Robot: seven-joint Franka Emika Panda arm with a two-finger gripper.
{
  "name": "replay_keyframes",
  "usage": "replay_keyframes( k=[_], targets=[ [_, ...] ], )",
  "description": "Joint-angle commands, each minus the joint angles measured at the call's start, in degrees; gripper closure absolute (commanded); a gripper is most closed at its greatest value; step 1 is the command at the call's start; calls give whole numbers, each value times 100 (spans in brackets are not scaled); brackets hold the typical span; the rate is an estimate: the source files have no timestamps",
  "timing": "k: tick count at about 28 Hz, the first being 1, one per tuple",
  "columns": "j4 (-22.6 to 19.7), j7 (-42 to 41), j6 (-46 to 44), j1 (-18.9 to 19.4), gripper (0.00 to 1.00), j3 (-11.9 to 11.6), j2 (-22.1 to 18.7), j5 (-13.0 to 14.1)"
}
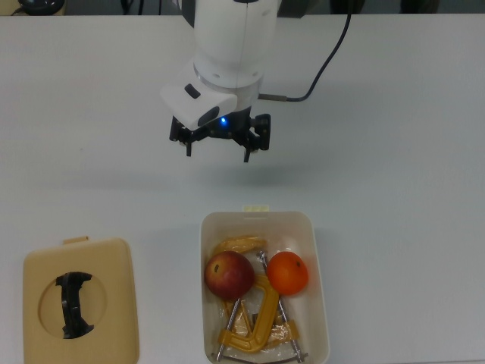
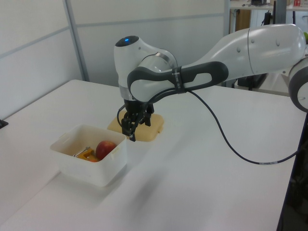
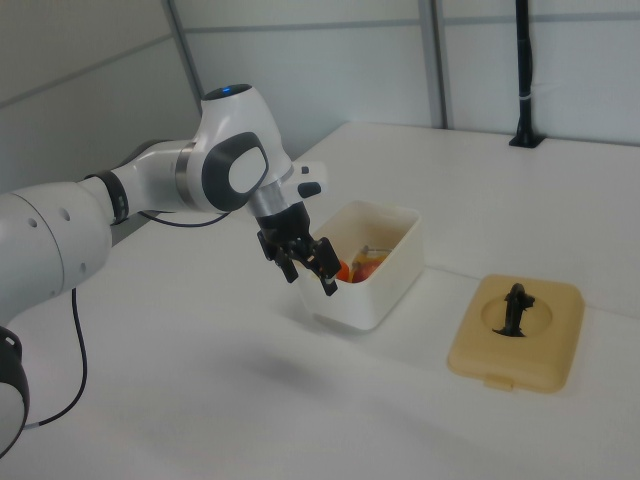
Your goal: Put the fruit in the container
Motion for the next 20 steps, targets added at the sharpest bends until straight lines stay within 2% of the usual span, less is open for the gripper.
replay_keyframes(
  k=[1, 2, 3, 4, 8, 15, 20],
  targets=[
    [-256, -399, -339, -47, 0, -229, -320, 108],
    [-247, -435, -392, -39, 0, -299, -337, 108],
    [-230, -531, -497, -4, 0, -500, -355, 142],
    [-221, -584, -524, 22, 0, -606, -364, 169],
    [-229, -943, -673, 102, 0, -958, -478, 230],
    [-229, -1200, -858, 93, 0, -1213, -565, 283],
    [-229, -1392, -867, -73, 0, -1214, -645, 292]
  ],
)
